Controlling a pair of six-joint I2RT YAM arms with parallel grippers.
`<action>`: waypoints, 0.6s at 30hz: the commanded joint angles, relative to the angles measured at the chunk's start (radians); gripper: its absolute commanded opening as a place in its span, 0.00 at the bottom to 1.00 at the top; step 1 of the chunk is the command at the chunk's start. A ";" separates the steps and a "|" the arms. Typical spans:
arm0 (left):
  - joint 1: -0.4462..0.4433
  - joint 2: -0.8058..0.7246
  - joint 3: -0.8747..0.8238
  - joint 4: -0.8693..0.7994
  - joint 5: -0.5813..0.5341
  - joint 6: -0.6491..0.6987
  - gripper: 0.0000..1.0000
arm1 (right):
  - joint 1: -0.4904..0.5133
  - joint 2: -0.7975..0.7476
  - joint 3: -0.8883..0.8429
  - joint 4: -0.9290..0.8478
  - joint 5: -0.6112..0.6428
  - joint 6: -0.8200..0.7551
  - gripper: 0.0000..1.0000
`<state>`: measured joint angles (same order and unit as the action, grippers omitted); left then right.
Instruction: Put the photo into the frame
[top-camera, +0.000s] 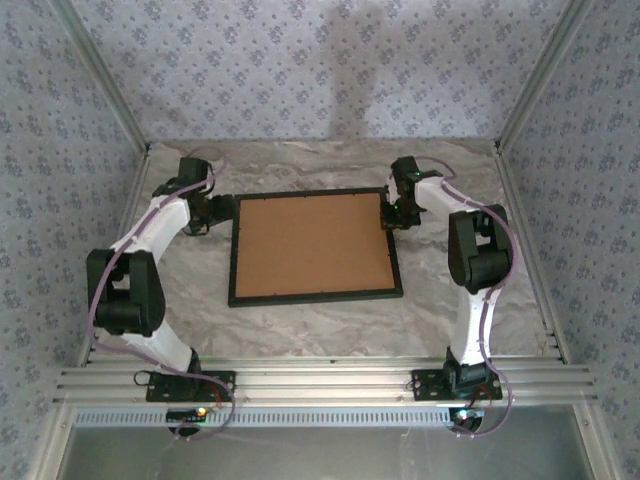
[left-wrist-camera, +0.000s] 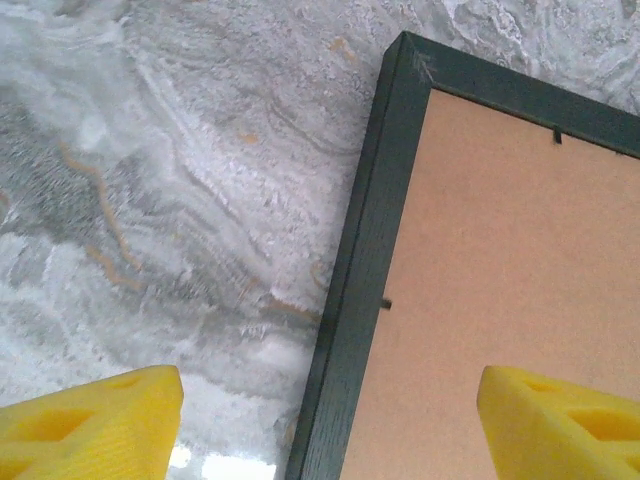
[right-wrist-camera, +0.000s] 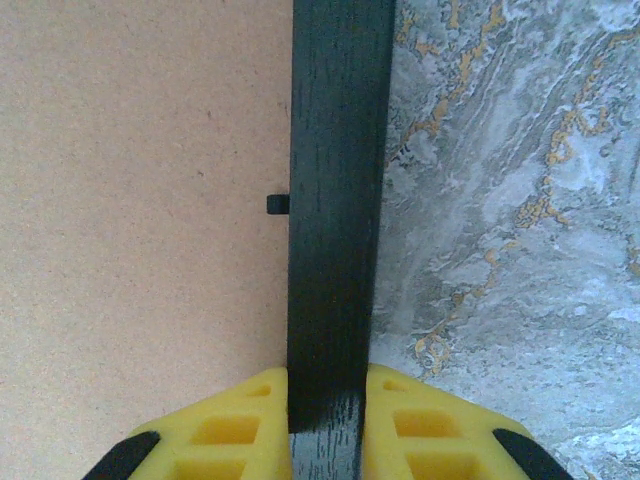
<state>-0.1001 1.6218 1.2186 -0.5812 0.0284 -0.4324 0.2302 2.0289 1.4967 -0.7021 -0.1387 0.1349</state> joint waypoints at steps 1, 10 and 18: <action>0.004 -0.061 -0.080 -0.052 -0.025 -0.017 0.78 | -0.006 -0.011 -0.023 -0.048 -0.001 -0.001 0.19; 0.005 -0.187 -0.281 -0.044 0.027 -0.078 0.78 | -0.005 -0.010 -0.024 -0.040 -0.003 0.008 0.19; 0.005 -0.214 -0.388 -0.055 0.097 -0.085 0.78 | -0.005 -0.009 -0.023 -0.043 0.001 0.012 0.20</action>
<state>-0.1001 1.4338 0.8597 -0.6098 0.0853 -0.5072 0.2287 2.0285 1.4963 -0.7010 -0.1390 0.1417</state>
